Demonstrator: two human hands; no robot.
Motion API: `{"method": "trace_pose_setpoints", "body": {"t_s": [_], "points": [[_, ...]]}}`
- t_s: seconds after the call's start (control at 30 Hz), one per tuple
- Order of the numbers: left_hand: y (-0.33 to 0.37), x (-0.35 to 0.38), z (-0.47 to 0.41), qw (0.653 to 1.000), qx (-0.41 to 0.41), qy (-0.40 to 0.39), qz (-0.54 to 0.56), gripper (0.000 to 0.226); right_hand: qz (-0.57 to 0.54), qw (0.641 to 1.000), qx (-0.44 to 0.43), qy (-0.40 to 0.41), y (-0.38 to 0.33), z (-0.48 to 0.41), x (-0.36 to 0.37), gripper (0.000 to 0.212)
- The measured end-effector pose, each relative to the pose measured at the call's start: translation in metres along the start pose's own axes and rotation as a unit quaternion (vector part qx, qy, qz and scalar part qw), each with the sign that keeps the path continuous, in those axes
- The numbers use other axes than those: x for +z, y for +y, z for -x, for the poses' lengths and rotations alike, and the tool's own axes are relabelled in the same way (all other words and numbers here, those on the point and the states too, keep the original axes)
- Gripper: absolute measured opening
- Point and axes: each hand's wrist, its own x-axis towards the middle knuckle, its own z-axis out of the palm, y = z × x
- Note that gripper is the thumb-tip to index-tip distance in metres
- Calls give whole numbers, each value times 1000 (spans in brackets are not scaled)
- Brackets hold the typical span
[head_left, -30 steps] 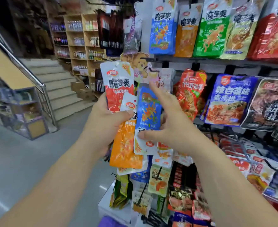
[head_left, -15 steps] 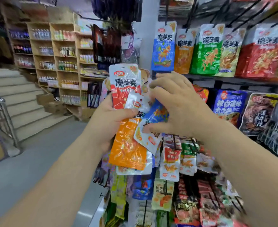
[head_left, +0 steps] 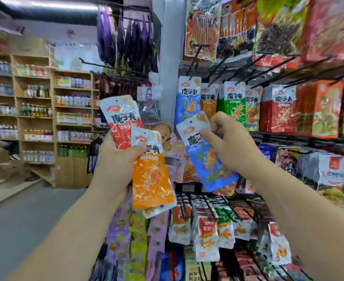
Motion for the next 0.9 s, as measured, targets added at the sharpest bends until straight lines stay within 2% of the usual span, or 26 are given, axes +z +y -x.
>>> {"method": "trace_pose_setpoints", "body": {"t_s": [0.07, 0.13, 0.17, 0.23, 0.4, 0.63, 0.73, 0.9], "points": [[1, 7, -6, 1000, 9, 4, 2, 38, -30, 999, 31, 14, -2, -7, -8, 14], [2, 18, -11, 1000, 18, 4, 6, 40, -78, 995, 54, 15, 3, -13, -15, 43], [2, 24, -12, 1000, 21, 2, 8, 42, -109, 991, 72, 24, 4, -18, -18, 50], [3, 35, -15, 1000, 25, -8, 9, 45, -115, 988, 92, 49, 7, -33, -21, 28], [3, 60, -24, 999, 34, 6, -7, 39, -195, 965, 142, 105, 3, -81, -27, 33], [-4, 91, -31, 999, 34, 21, -13, 35, -186, 969, 110, 118, -14, -135, -30, 42], [-12, 95, -29, 999, 29, 27, -16, 36, -178, 971, 112, 111, -12, -147, -25, 39], [-16, 91, -32, 1000, 27, 11, -1, 35, -163, 972, 126, 116, -8, -157, -14, 56]]}}
